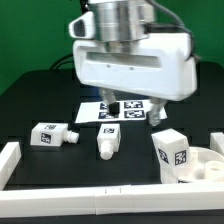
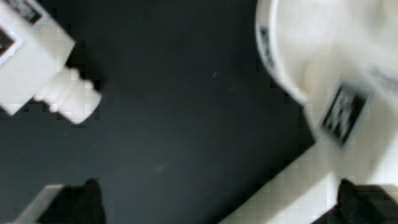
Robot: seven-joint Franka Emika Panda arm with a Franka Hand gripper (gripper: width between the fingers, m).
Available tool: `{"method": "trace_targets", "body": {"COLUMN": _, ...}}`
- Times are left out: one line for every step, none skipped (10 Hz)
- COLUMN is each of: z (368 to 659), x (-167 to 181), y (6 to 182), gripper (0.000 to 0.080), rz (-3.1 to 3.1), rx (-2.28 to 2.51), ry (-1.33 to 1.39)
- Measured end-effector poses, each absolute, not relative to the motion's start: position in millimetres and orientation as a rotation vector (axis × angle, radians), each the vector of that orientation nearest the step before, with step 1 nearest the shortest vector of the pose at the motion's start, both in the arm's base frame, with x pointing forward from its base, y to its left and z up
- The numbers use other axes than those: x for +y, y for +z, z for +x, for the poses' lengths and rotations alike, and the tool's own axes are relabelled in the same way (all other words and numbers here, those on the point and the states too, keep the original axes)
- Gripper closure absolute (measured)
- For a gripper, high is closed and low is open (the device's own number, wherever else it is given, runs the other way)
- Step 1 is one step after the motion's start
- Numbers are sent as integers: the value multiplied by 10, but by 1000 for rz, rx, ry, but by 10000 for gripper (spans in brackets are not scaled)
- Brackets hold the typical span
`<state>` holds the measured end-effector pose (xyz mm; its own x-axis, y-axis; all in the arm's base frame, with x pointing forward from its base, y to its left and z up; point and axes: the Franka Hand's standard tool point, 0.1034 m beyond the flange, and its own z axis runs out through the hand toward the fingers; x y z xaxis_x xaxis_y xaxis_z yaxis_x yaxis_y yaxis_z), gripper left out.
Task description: Assemble stool
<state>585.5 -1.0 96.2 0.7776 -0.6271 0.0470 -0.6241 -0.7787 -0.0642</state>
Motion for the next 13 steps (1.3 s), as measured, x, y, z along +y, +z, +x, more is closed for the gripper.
{"method": "trace_targets", "body": {"z": 5855, "x": -35, "y": 961, "gripper": 150, "rz": -2952, "rx": 937, "ry": -104}}
{"method": "trace_targets", "body": {"z": 5848, "x": -39, "y": 946, "gripper": 150, "rz": -2974, "rx": 874, "ry": -103}}
{"method": "trace_targets", "body": {"z": 5799, "x": -106, "y": 893, "gripper": 150, "rz": -3027, "rx": 684, "ry": -95}}
{"method": "trace_targets", "body": {"z": 5659, "x": -223, "y": 820, "gripper": 150, "rz": -3062, "rx": 543, "ry": -65}}
{"method": "trace_targets", "body": {"z": 5454, "x": -301, "y": 723, "gripper": 150, "rz": -3078, "rx": 471, "ry": -21}}
{"method": "trace_targets", "body": {"z": 5309, "x": -357, "y": 631, "gripper": 150, "rz": -3110, "rx": 338, "ry": -43}}
{"method": "trace_targets", "body": {"z": 5208, "x": -375, "y": 570, "gripper": 150, "rz": -3129, "rx": 260, "ry": -47}}
{"method": "trace_targets", "body": {"z": 5254, "x": -374, "y": 598, "gripper": 150, "rz": -3134, "rx": 191, "ry": -53}}
{"method": "trace_targets", "body": {"z": 5262, "x": -381, "y": 601, "gripper": 150, "rz": -3143, "rx": 57, "ry": -57}}
{"method": "trace_targets", "body": {"z": 5257, "x": -383, "y": 595, "gripper": 150, "rz": -3142, "rx": 38, "ry": -55}}
{"method": "trace_targets", "body": {"z": 5230, "x": -394, "y": 562, "gripper": 150, "rz": -3141, "rx": 53, "ry": -45}}
{"method": "trace_targets", "body": {"z": 5134, "x": -442, "y": 427, "gripper": 150, "rz": -3139, "rx": 88, "ry": -7}}
{"method": "trace_targets", "body": {"z": 5054, "x": -445, "y": 286, "gripper": 150, "rz": -3146, "rx": 86, "ry": 30}}
